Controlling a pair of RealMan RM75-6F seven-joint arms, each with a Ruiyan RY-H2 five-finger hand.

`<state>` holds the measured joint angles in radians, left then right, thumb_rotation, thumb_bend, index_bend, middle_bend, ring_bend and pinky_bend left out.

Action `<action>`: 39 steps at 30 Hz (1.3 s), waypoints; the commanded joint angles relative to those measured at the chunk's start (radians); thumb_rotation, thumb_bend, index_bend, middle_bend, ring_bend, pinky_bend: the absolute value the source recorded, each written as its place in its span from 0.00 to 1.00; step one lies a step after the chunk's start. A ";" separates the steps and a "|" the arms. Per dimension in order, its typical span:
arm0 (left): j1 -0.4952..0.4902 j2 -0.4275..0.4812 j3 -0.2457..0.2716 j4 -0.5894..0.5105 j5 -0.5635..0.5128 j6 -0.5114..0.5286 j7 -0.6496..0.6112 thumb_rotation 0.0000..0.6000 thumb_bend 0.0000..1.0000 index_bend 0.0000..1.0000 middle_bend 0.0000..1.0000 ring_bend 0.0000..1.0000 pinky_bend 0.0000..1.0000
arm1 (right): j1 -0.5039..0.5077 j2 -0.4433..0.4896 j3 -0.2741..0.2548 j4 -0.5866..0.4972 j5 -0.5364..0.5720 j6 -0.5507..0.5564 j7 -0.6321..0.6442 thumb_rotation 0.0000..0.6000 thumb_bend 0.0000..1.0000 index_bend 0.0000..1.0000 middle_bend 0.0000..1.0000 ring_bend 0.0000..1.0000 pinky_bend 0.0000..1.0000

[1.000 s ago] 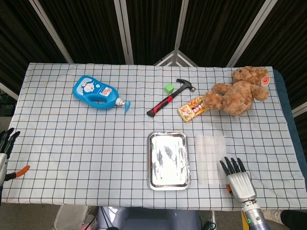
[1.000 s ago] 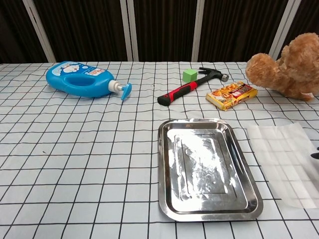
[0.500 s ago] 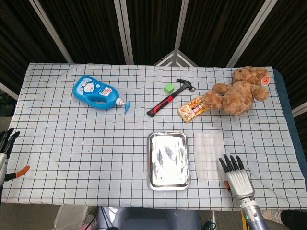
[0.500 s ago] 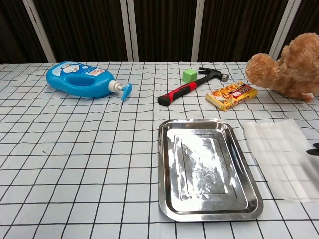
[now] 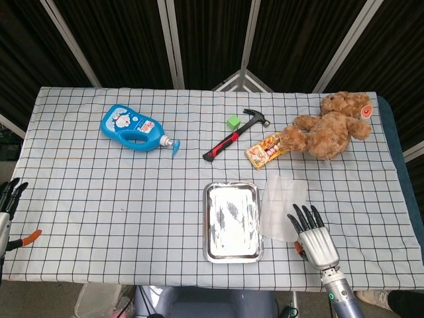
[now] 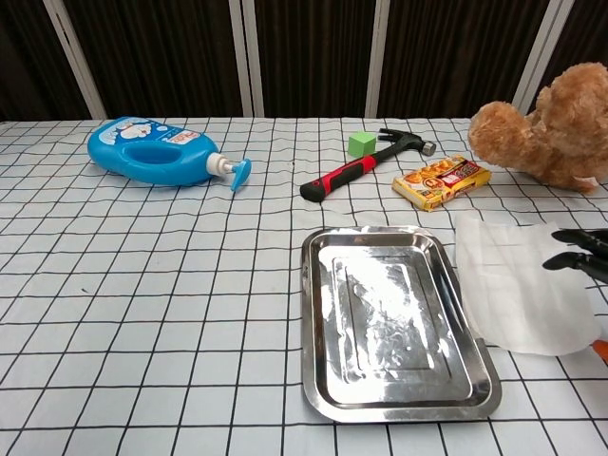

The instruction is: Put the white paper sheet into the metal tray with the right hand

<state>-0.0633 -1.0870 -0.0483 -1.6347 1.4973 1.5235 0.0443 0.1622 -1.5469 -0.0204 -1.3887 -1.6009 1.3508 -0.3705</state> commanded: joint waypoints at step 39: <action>0.000 0.005 -0.002 0.007 -0.007 -0.007 -0.029 1.00 0.00 0.00 0.00 0.00 0.00 | 0.051 0.098 0.103 -0.268 -0.001 0.091 0.245 1.00 0.57 0.63 0.17 0.00 0.00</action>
<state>-0.0636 -1.0822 -0.0501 -1.6280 1.4906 1.5170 0.0156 0.1997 -1.4802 0.0493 -1.5452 -1.6054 1.4269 -0.1766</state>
